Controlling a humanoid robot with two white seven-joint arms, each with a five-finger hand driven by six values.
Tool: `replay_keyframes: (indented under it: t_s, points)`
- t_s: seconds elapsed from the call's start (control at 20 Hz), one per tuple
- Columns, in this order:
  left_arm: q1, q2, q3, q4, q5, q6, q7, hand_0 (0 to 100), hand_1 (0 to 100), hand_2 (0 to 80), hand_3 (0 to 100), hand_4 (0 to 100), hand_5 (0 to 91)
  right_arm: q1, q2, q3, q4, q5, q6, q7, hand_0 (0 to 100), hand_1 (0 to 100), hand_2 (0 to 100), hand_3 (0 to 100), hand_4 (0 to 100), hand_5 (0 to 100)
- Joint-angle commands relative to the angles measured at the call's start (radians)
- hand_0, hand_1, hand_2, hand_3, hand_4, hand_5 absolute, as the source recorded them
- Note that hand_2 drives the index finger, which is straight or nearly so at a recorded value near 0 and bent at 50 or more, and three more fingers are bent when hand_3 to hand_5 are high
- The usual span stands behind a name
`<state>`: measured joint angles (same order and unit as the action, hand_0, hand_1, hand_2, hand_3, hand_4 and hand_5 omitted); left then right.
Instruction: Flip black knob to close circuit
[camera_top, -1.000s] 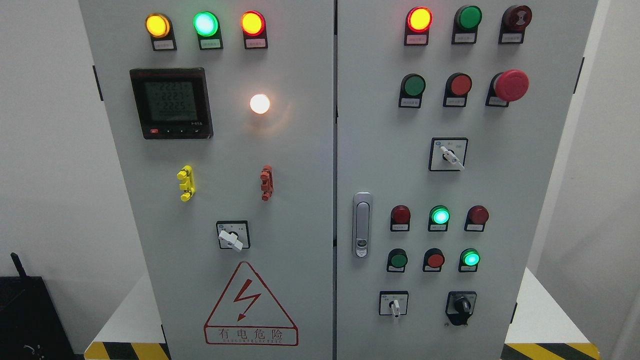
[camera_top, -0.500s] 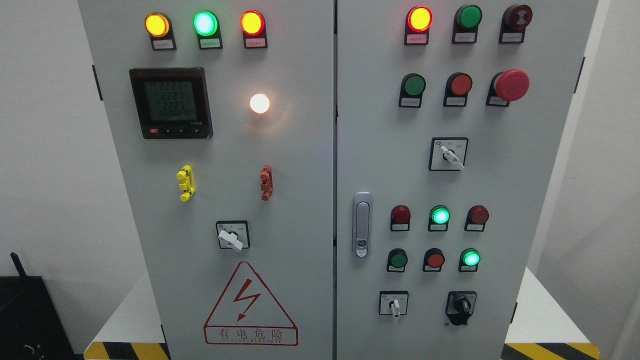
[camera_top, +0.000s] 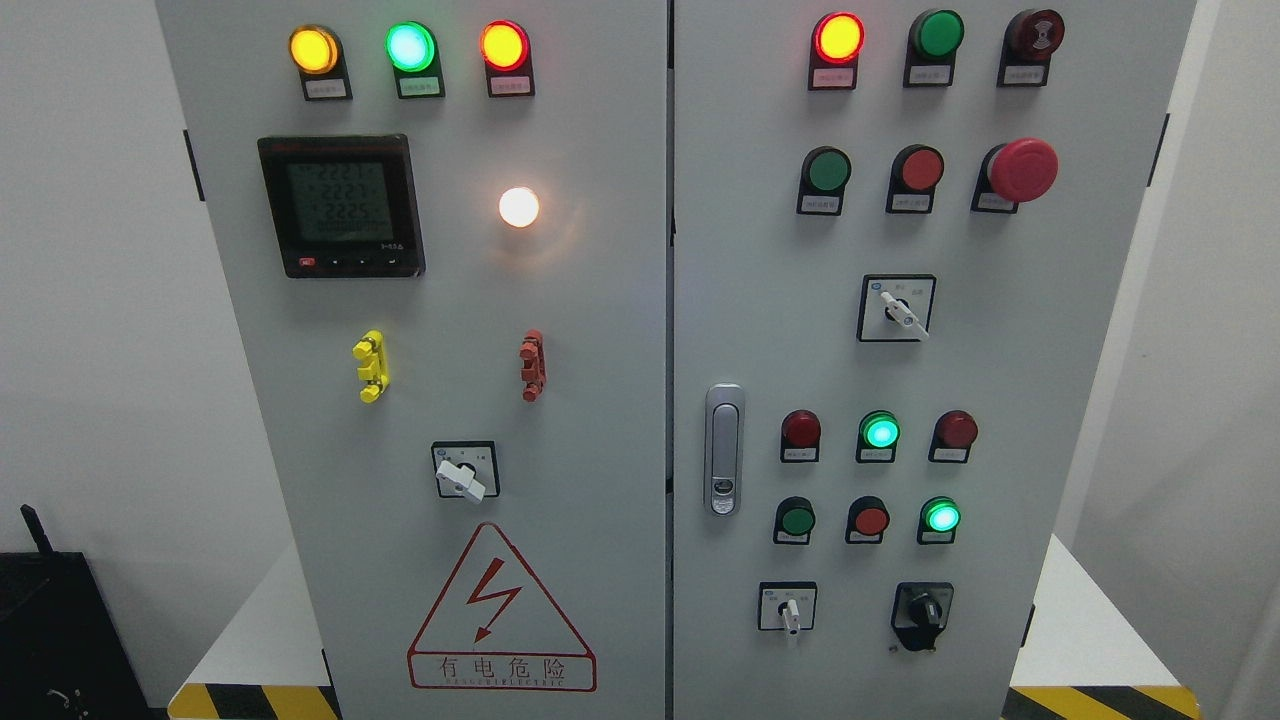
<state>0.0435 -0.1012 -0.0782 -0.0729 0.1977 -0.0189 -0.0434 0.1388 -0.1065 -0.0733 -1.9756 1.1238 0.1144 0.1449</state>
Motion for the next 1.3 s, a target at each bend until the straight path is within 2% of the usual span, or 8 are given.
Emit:
replay_keyframes:
  t_s: [0.0, 0.25, 0.5, 1.05, 1.25]
  points:
    - [0.001, 0.0, 0.0, -0.001, -0.003, 0.001, 0.0, 12, 56, 0.0, 0, 0, 0.0, -0.099, -0.025, 0.109, -0.017, 0.056, 0.04, 0.012, 0, 0, 92, 100, 89, 82]
    - [-0.001, 0.0, 0.0, 0.001, 0.0, 0.001, 0.0, 12, 56, 0.0, 0, 0, 0.0, -0.113, -0.024, 0.124, 0.011, 0.056, 0.066, 0.019, 0, 0, 93, 100, 89, 82]
    - [-0.001, 0.0, 0.0, 0.001, -0.003, 0.001, 0.0, 12, 56, 0.0, 0, 0, 0.0, -0.142, -0.007, 0.155, 0.055, 0.056, 0.09, 0.016, 0, 0, 93, 100, 89, 82]
    - [-0.001, 0.0, 0.0, -0.001, 0.0, 0.001, 0.0, 12, 56, 0.0, 0, 0, 0.0, -0.226, -0.01, 0.135, 0.17, 0.044, 0.091, 0.015, 0, 0, 94, 100, 90, 82]
    - [-0.001, 0.0, 0.0, 0.001, 0.0, 0.001, 0.0, 12, 56, 0.0, 0, 0, 0.0, -0.254, -0.021, 0.102, 0.207, 0.04, 0.083, 0.018, 0, 0, 94, 100, 90, 82]
